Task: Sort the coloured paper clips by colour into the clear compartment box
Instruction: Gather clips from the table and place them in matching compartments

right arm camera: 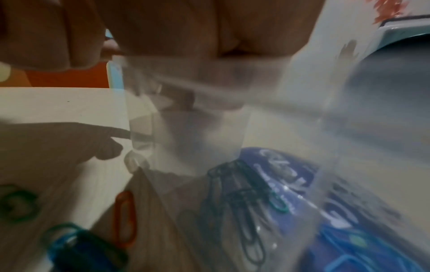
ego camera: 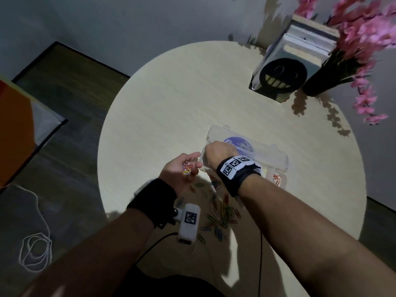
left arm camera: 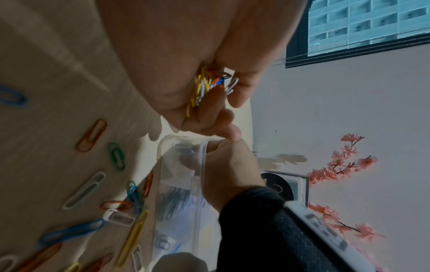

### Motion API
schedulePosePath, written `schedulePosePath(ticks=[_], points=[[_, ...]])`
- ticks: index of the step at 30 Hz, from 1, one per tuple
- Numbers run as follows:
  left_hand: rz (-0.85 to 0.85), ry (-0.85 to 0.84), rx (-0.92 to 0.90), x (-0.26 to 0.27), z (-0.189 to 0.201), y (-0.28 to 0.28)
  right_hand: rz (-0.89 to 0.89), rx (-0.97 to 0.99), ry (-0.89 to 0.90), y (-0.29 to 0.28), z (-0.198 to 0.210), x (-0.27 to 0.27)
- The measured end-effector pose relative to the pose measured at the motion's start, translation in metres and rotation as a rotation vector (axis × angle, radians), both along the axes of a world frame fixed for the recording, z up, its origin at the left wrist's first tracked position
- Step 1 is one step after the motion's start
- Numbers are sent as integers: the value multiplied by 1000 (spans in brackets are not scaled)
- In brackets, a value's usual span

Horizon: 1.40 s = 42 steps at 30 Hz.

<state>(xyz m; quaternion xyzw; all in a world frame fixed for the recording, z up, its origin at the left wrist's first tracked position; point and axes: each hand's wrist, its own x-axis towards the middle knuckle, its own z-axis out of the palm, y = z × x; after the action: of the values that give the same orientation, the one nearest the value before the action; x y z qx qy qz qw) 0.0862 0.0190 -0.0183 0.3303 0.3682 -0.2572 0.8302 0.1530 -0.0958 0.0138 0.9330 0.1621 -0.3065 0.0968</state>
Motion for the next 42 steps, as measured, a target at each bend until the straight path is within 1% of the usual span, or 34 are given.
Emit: schedulePosePath(ticks=[4,10,17,22,24,28,32,35,37,39,42], points=[[10,-30,28,0,-2,-2,12,-13,5,1,-3,2],[0,-12,22,3,-1,-6,27,-48,21,6,-3,2],[19,9,-7,1,3,0,53,-25,-2,2,-4,-1],[47,0,-14,-1,5,5,-71,114,44,-7,8,3],[50,-3,-15,-2,5,6,-86,146,39,-12,12,3],[34,-4,-9,-1,5,2,-85,98,-12,-13,11,-1],[29,-1,6,1,7,1,-81,75,2,-10,8,-2],[28,3,22,2,7,3,-158,146,5,-16,6,6],[33,9,37,2,7,5,-262,221,-20,-26,8,12],[39,9,44,4,6,7,-303,244,-53,-33,13,15],[24,7,45,7,6,5,-242,153,-47,-33,18,11]])
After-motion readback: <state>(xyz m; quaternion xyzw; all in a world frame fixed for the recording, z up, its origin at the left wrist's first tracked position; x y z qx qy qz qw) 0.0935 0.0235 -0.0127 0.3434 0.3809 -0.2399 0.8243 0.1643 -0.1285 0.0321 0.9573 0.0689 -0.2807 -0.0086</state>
